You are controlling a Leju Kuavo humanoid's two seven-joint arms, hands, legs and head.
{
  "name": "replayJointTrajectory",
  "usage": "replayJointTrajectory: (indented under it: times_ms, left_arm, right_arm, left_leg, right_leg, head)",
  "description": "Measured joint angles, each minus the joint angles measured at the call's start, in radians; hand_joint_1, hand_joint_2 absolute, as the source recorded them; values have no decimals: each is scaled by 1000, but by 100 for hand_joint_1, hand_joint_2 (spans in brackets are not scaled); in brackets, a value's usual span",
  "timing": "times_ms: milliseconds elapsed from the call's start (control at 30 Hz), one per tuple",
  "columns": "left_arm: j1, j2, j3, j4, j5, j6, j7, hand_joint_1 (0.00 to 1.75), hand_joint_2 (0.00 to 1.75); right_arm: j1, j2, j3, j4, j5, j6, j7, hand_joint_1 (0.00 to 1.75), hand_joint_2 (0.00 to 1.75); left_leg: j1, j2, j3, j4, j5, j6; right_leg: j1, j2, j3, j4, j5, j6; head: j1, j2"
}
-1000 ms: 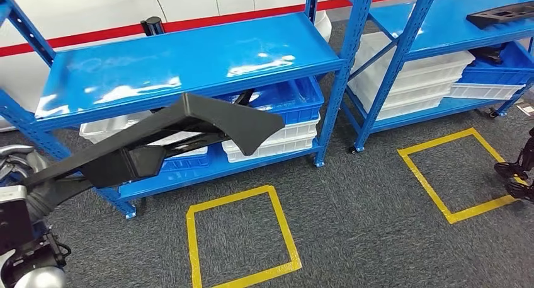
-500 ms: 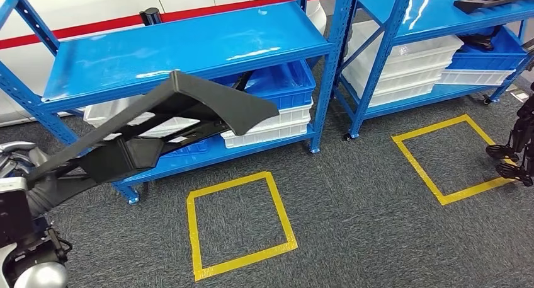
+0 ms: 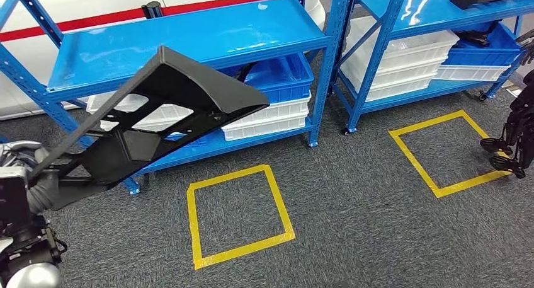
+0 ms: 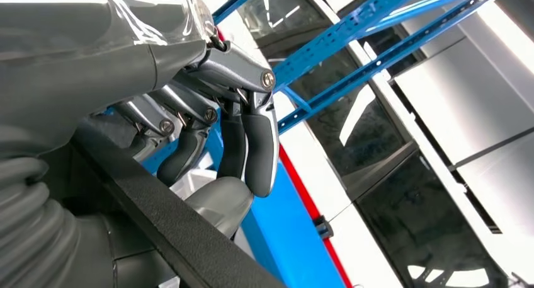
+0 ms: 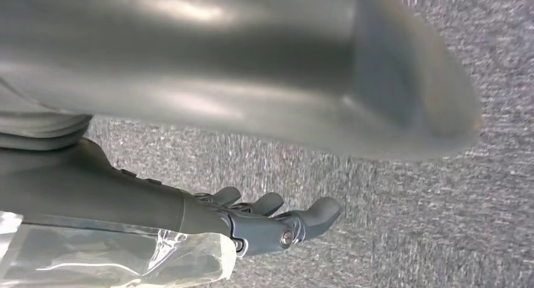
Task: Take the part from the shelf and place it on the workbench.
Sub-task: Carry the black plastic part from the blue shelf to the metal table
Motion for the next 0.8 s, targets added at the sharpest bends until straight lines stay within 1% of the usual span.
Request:
replayJointTrajectory:
  times_ms: [33,67,100,133,167,200,233,267,300,333,367,400,467,500,533,567,600,633,667,700,733,767,800]
  left_arm:
    - [0,4,-4,-1,-2,0,7,175,175]
    - [1,7,-7,-1,-6,0,14,175,175]
    - [3,9,-10,-2,-12,0,21,175,175]
    - [4,11,-12,-2,-17,0,27,175,175]
    - [5,12,-15,-2,-21,0,30,175,175]
    - [6,13,-18,-2,-23,0,33,175,175]
    - [7,14,-20,-2,-24,0,33,175,175]
    - [7,14,-22,-2,-24,0,34,175,175]
    - [7,15,-24,-2,-25,0,34,175,175]
    - [6,16,-25,-2,-27,0,34,175,175]
    - [6,17,-26,-4,-29,0,34,175,175]
    - [6,19,-28,-5,-31,0,34,175,175]
    - [10,22,-30,-8,-31,0,32,175,175]
    - [14,23,-31,-8,-26,0,29,175,175]
    - [18,23,-31,-9,-20,0,24,175,175]
    - [22,24,-31,-10,-14,0,17,175,175]
    - [24,24,-31,-10,-9,0,9,175,175]
    - [27,25,-31,-10,-7,0,3,175,175]
    - [31,25,-31,-10,-6,0,-2,175,175]
    - [37,25,-31,-10,-7,0,-6,175,175]
    - [41,24,-30,-10,-6,0,-9,175,175]
    - [44,24,-29,-10,-2,0,-12,175,175]
    - [46,24,-27,-11,5,0,-17,175,175]
  right_arm:
    - [0,1,-2,0,-1,-1,-3,0,0]
    - [0,1,-5,0,-1,-2,-4,0,0]
    - [1,2,-7,0,-2,-3,-5,0,0]
    - [3,2,-9,0,-2,-3,-5,0,0]
    - [6,3,-11,0,-2,-3,-5,0,0]
    - [8,3,-12,0,-2,-3,-5,0,0]
    - [9,3,-13,0,-2,-4,-5,0,0]
    - [10,3,-14,0,-2,-4,-5,0,0]
    - [10,3,-15,0,-2,-5,-5,0,0]
    - [10,3,-15,0,-2,-7,-5,0,0]
    - [10,3,-15,0,-2,-8,-5,0,0]
    - [10,4,-15,0,-2,-9,-6,0,0]
    - [12,4,-16,0,-3,-11,-8,0,0]
    - [12,3,-16,0,-4,-11,-11,0,0]
    - [12,2,-17,0,-6,-10,-15,0,0]
    - [12,1,-17,0,-9,-7,-20,0,0]
    - [13,1,-18,0,-12,-4,-25,0,0]
    - [15,0,-19,0,-14,1,-29,0,0]
    - [17,0,-19,0,-16,4,-33,0,0]
    - [20,0,-20,0,-17,7,-35,0,0]
    - [21,0,-20,0,-17,9,-38,0,0]
    - [22,0,-20,0,-18,10,-39,0,0]
    - [22,0,-20,0,-18,10,-40,0,0]
  left_leg:
    - [4,-1,-2,-4,6,2]
    - [7,-1,-6,-5,10,3]
    - [7,-4,-11,-4,13,4]
    - [8,-7,-17,-1,16,3]
    - [8,-11,-23,2,18,2]
    - [10,-18,-29,6,20,0]
    - [12,-25,-33,10,21,-3]
    - [15,-33,-37,15,22,-6]
    - [17,-41,-43,22,21,-10]
    - [17,-50,-50,31,21,-16]
    - [17,-57,-58,39,21,-24]
    - [17,-65,-67,44,23,-31]
    - [22,-78,-80,46,31,-45]
    - [24,-73,-87,56,25,-50]
    - [25,-61,-101,83,7,-54]
    - [25,-47,-123,133,-24,-56]
    - [24,-33,-153,204,-63,-58]
    - [24,-28,-185,281,-100,-59]
    - [24,-27,-210,343,-124,-60]
    - [23,-26,-217,369,-129,-58]
    - [21,-24,-203,353,-117,-55]
    - [18,-16,-167,295,-91,-49]
    - [12,5,-119,214,-61,-40]
  right_leg:
    - [-1,0,-15,32,-24,6]
    - [-4,1,-39,87,-59,12]
    - [-8,1,-72,164,-101,19]
    - [-14,1,-105,243,-137,25]
    - [-20,1,-128,299,-156,30]
    - [-25,1,-133,318,-155,35]
    - [-30,2,-115,290,-134,39]
    - [-36,6,-79,226,-101,43]
    - [-43,24,-37,149,-73,48]
    - [-47,42,-5,86,-52,49]
    - [-49,56,13,47,-42,47]
    - [-48,65,17,33,-41,43]
    - [-43,45,7,37,-35,25]
    - [-42,36,4,37,-31,17]
    - [-42,26,0,36,-27,9]
    - [-41,16,-4,35,-23,3]
    - [-38,6,-8,35,-21,-1]
    - [-35,-5,-12,36,-19,-4]
    - [-32,-17,-15,36,-18,-6]
    - [-29,-29,-17,36,-17,-8]
    - [-26,-40,-18,36,-16,-9]
    - [-23,-52,-18,36,-16,-9]
    - [-20,-62,-17,35,-15,-10]
  head:
    - [1,0]
    - [3,0]
    - [4,0]
    - [4,0]
    - [4,0]
    - [4,0]
    - [4,0]
    - [4,0]
    - [4,0]
    - [4,0]
    - [4,0]
    - [3,0]
    - [2,0]
    - [1,0]
    - [-1,0]
    - [-2,0]
    - [-4,0]
    - [-6,0]
    - [-6,0]
    - [-6,0]
    - [-7,0]
    - [-7,0]
    - [-7,0]
